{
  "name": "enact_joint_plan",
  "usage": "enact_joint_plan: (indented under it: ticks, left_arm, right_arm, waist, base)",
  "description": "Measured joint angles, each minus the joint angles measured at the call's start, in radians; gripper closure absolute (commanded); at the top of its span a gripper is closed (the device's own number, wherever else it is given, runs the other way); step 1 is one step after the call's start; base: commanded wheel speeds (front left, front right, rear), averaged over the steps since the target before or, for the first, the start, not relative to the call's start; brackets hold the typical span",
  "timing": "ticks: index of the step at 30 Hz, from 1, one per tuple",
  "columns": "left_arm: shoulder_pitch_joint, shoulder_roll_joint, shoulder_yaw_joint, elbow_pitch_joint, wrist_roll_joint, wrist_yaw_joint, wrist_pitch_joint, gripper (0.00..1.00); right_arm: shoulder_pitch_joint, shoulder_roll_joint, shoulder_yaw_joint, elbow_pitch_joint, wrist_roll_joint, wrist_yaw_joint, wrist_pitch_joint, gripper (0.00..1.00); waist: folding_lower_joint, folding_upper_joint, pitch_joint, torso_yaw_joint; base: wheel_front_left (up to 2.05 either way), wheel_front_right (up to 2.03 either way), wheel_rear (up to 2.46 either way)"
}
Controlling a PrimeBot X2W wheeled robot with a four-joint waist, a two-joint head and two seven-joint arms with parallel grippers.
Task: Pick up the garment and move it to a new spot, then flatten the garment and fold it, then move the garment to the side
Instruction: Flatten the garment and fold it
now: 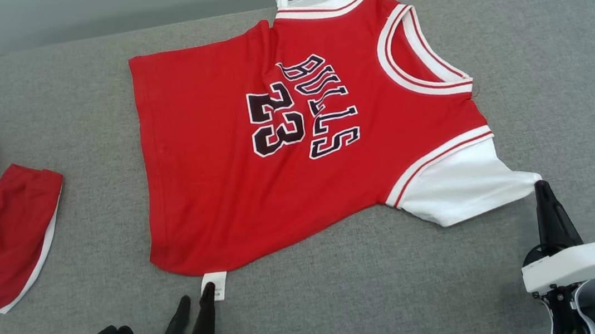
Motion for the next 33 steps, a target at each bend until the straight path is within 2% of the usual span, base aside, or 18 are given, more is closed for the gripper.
enact_joint_plan:
  ticks: [2,6,11,20,27,28,29,30,32,33]
  left_arm:
    - [0.005,-0.008,0.039,-0.005,-0.042,0.004,0.003,0.0]
    - [0.004,0.028,0.115,0.021,-0.057,0.035,-0.004,0.0]
    - [-0.007,0.051,0.128,0.047,-0.058,0.046,-0.004,0.0]
    - [-0.084,0.061,0.021,0.039,-0.022,-0.046,0.064,0.0]
    - [-0.097,0.085,0.006,0.069,0.006,-0.054,0.077,0.0]
    - [-0.099,0.085,0.008,0.073,0.006,-0.055,0.077,0.1]
    - [-0.101,0.085,0.01,0.077,0.006,-0.057,0.077,0.25]
    - [-0.105,0.084,0.01,0.082,0.006,-0.058,0.077,0.46]
    - [-0.118,0.082,0.008,0.091,0.004,-0.058,0.081,0.62]
    - [-0.124,0.08,0.003,0.093,0.004,-0.059,0.086,0.78]
  right_arm:
    - [0.0,-0.006,-0.013,-0.004,-0.003,0.0,-0.002,1.0]
    - [0.0,-0.02,-0.038,-0.011,-0.003,-0.002,-0.008,1.0]
    - [-0.004,-0.025,-0.04,-0.018,-0.012,-0.009,-0.008,1.0]
    - [-0.014,-0.03,-0.047,-0.025,-0.018,-0.009,-0.007,1.0]
    - [-0.045,-0.03,-0.03,-0.03,-0.027,-0.009,0.002,1.0]
    - [-0.045,-0.03,-0.03,-0.032,-0.027,-0.009,0.002,1.0]
    - [-0.045,-0.03,-0.03,-0.033,-0.027,-0.009,0.002,1.0]
    - [-0.045,-0.029,-0.033,-0.033,-0.027,-0.009,0.002,1.0]
    - [-0.045,-0.029,-0.037,-0.033,-0.027,-0.01,0.002,1.0]
    - [-0.045,-0.029,-0.037,-0.033,-0.027,-0.01,0.002,1.0]
  waist:
    - [0.0,0.0,-0.002,-0.002]
    - [0.0,0.0,-0.004,-0.005]
    - [0.0,0.0,-0.003,-0.008]
    - [0.0,0.0,-0.001,-0.019]
    - [0.0,0.0,0.0,-0.037]
    - [0.0,0.0,0.002,-0.04]
    - [0.0,0.0,0.004,-0.043]
    - [0.0,0.0,0.006,-0.045]
    - [0.0,0.0,0.008,-0.048]
    - [0.0,0.0,0.009,-0.048]
  base:
    - [0.0,0.0,0.0]
    - [0.0,0.0,0.0]
    - [0.0,0.0,0.0]
    - [0.0,0.0,0.0]
    - [0.0,0.0,0.0]
    - [0.0,0.0,0.0]
    - [0.0,0.0,0.0]
    - [0.0,0.0,0.0]
    - [0.0,0.0,0.0]
    - [0.0,0.0,0.0]
